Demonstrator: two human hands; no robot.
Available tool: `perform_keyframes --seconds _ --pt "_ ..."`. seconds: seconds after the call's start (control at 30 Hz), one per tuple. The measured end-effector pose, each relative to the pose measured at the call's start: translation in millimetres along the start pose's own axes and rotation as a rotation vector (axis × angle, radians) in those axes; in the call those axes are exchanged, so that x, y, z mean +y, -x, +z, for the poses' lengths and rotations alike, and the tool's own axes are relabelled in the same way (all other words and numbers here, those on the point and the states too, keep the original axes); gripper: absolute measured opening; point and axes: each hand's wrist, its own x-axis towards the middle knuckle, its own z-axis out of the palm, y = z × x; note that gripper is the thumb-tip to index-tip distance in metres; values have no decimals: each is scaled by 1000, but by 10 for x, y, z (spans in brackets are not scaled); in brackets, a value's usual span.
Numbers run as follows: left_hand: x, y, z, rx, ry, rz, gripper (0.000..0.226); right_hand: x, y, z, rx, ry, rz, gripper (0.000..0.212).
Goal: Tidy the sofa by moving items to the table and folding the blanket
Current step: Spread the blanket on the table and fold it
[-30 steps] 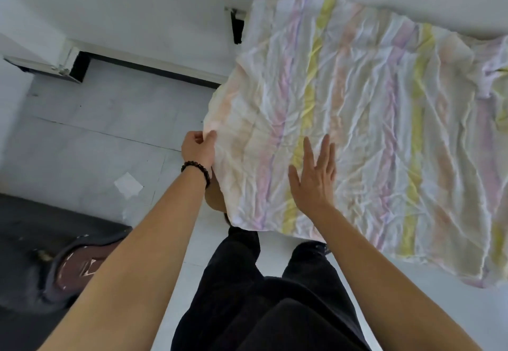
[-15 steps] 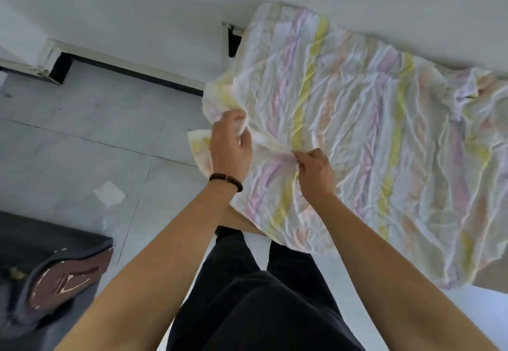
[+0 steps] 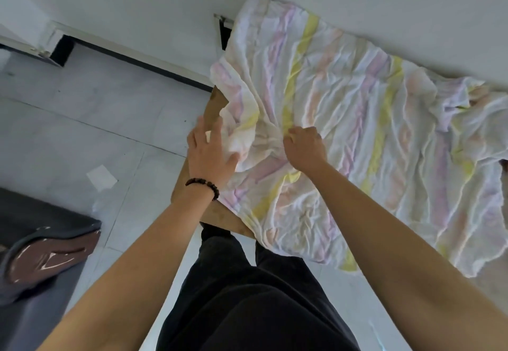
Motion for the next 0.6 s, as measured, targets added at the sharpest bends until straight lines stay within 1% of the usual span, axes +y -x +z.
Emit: perform_keyframes --seconds 0.03,0.07,0.1,0.17,0.2,0.23,0.3,0.37,0.4,0.43,0.5,0.53,0.6 --pt "-75 -24 18 -85 15 -103 87 -110 -55 9 29 -17 -48 41" --pt "-134 -28 27 -142 60 -178 87 -220 -104 26 58 -42 -102 40" --pt "-196 -20 42 -148 120 -221 79 -330 -143 44 100 -65 -164 37" --pt "-273 43 56 -84 152 -221 55 -579 -233 70 217 -64 -297 30" --pt "-306 92 50 -75 112 -207 49 -711 -278 75 262 -46 -349 28" --pt "-354 145 47 -81 55 -181 44 -840 -329 88 269 -28 -380 29" --pt "-521 254 58 -128 -49 -117 31 -1032 -422 167 190 36 -428 29" --pt "-729 364 74 -200 -78 -66 24 -1134 -476 310 73 234 -457 36" --pt "-823 407 74 -204 -69 -36 23 -1146 -498 371 32 343 -445 37" --pt "-903 438 59 -155 -53 -3 22 -1163 -511 397 18 381 -408 33" --pt "-1034 471 -29 27 20 3 22 -1270 -503 391 14 326 -355 24" --pt "-1119 464 -99 109 117 -70 21 -1369 -487 371 22 260 -355 22" --pt "-1285 444 -299 245 382 -274 22 -1664 -430 325 88 80 -407 23"
